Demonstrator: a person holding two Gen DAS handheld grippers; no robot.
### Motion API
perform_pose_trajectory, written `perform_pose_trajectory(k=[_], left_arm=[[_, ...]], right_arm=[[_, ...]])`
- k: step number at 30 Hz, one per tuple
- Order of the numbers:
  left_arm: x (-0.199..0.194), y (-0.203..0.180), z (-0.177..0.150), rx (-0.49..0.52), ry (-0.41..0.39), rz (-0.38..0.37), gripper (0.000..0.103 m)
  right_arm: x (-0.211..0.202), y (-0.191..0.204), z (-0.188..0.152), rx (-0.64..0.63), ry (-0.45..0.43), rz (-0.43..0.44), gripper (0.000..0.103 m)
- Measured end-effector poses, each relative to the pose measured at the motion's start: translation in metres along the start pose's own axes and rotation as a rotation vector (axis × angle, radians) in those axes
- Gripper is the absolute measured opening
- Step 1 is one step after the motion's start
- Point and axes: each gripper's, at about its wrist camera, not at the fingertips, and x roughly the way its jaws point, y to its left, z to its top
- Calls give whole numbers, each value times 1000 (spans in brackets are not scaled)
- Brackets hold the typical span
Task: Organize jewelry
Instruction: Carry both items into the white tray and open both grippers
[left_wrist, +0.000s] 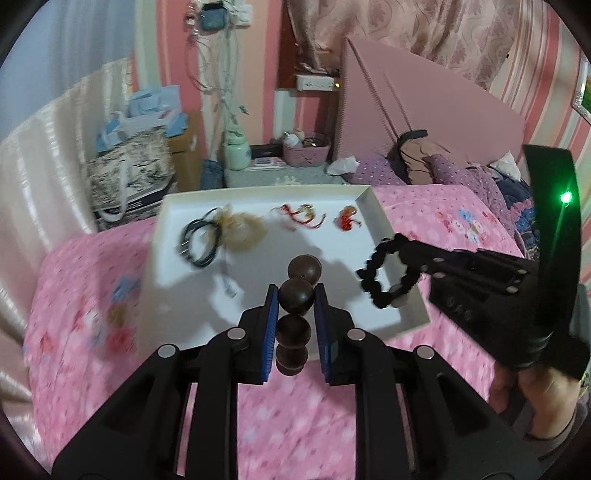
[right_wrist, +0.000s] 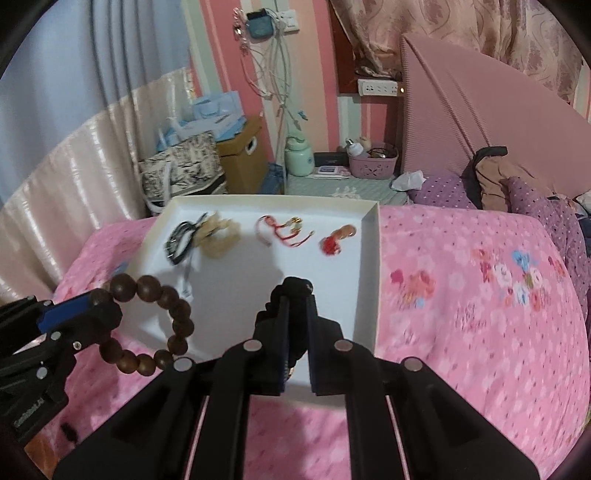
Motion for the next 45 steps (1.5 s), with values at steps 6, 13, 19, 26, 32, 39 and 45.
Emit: perform_pose_trajectory(k=[6, 13, 19, 26, 32, 39, 45], left_arm=[[56, -12, 33, 10, 45, -25, 18], [120, -6, 49, 51, 113, 74, 18], [148, 16, 50, 29, 148, 104, 18], [171, 28, 39, 7, 185, 114, 18], [179, 26, 39, 10, 179, 118, 18], [173, 26, 39, 6, 163, 111, 28], [131, 17, 46, 25, 96, 112, 44]], right_arm=[[38, -20, 20, 26, 29, -21, 8], [80, -28, 28, 2, 72, -60, 8], [103, -31, 27, -1, 105, -80, 8], [114, -31, 22, -5, 125, -92, 8], [120, -28, 20, -26, 138, -104, 8], [119, -26, 22, -34, 141, -113, 10], [84, -22, 33, -41, 79, -101, 36]])
